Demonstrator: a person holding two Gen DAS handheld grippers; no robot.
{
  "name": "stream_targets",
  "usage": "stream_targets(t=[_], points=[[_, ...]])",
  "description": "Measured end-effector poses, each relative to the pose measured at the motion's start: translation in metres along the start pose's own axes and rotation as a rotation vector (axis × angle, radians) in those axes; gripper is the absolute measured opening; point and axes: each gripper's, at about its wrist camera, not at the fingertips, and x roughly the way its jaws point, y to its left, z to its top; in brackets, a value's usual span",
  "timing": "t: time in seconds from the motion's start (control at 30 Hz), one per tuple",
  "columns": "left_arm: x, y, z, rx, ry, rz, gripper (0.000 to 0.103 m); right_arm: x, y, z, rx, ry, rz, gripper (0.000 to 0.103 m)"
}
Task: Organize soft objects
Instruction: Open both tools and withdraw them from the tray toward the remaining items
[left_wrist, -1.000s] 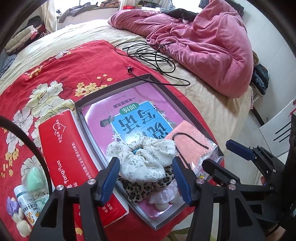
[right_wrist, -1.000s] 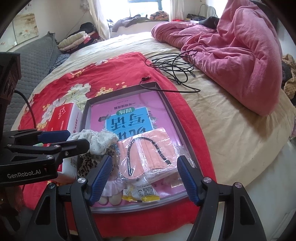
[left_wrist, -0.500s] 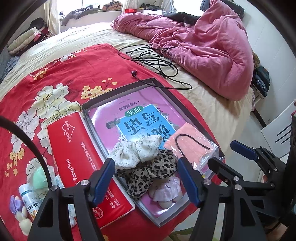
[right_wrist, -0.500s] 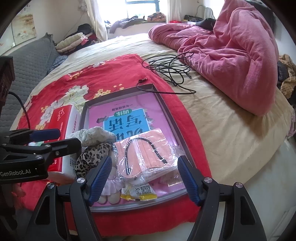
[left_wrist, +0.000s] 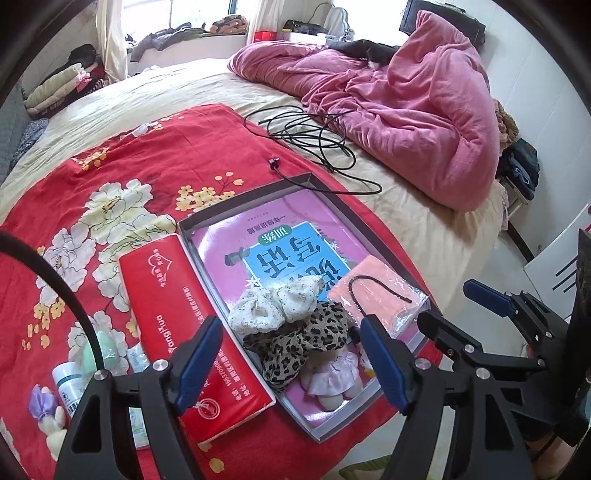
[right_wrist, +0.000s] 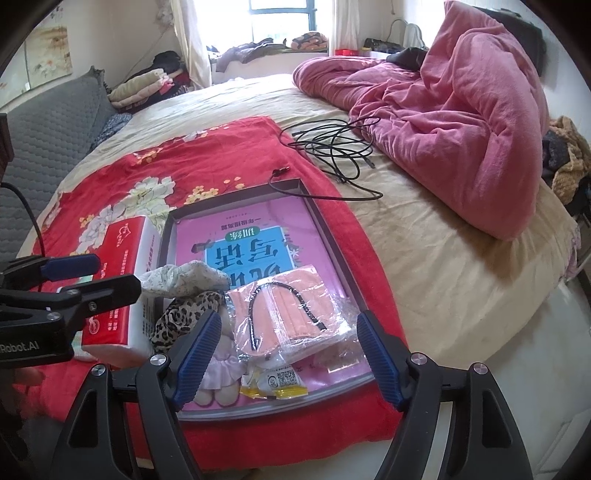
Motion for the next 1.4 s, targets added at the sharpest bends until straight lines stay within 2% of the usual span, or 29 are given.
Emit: stream_targets(t=[0.2,0.63,1.17,1.4], points=[[-0.012,0.002,-0.007,-0.008,-0.009,0.01,0.081,-0.009,0.003,0.0,-0.003,-0.017,-0.016,0.077],[-0.04,0.018,-0.029,-0.05,-0.024,0.033,0.082,-0.026,0.02,-0.003,-0.033,-0.042,-0.042,0.078],[-0.081,0.037,-0.048,-0.077,-0.069,0.042,0.082,-0.051,0.052,0.0,-0.084,-0.084,-0.028,0.078],[-0.105,0.063,-0.059,-0.114,-0.082,0.062,0.082,-0.059,0.076,0.004,-0.127,-0.1,-0.005,0.078]])
